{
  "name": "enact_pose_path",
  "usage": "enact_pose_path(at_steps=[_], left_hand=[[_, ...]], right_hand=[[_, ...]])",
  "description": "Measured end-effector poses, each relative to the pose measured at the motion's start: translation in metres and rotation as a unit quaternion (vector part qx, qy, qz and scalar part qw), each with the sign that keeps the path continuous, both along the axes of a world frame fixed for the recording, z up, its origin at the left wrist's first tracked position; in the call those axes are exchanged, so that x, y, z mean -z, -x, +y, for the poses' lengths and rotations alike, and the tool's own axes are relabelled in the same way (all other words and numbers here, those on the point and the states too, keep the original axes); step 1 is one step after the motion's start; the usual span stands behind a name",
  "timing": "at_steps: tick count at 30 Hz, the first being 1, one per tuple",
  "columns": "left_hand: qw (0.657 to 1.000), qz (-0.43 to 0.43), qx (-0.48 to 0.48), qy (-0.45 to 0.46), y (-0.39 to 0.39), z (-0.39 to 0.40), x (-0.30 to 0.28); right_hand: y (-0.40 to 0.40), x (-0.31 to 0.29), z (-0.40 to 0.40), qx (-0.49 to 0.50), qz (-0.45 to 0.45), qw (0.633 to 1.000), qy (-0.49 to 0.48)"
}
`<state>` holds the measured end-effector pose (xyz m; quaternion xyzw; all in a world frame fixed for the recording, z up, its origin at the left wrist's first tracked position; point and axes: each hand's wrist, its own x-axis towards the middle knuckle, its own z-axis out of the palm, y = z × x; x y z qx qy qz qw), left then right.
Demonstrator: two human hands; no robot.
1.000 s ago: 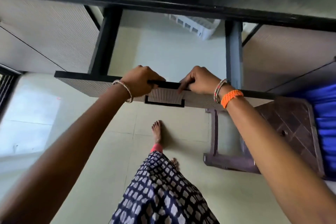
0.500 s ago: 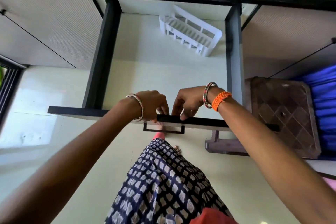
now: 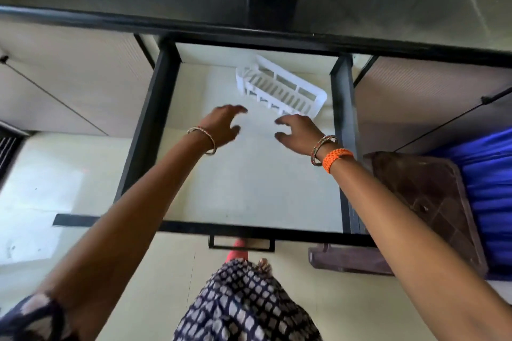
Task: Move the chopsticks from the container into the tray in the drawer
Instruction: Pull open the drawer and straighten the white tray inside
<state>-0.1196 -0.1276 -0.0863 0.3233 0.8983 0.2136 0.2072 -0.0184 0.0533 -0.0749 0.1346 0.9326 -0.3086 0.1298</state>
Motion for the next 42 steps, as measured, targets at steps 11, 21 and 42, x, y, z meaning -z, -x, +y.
enact_pose_path(at_steps=[11, 21, 42], left_hand=[[0.957, 0.227, 0.1, 0.153, 0.108, 0.075, 0.078], [0.968, 0.187, 0.081, 0.147, 0.05, 0.028, 0.082], [0.931, 0.005, 0.126, 0.342, -0.075, -0.041, 0.066]], right_hand=[[0.095, 0.075, 0.054, -0.017, -0.098, 0.988, -0.119], [0.043, 0.082, 0.015, -0.044, -0.112, 0.987, -0.111], [-0.049, 0.061, -0.049, -0.204, -0.29, 0.934, -0.034]])
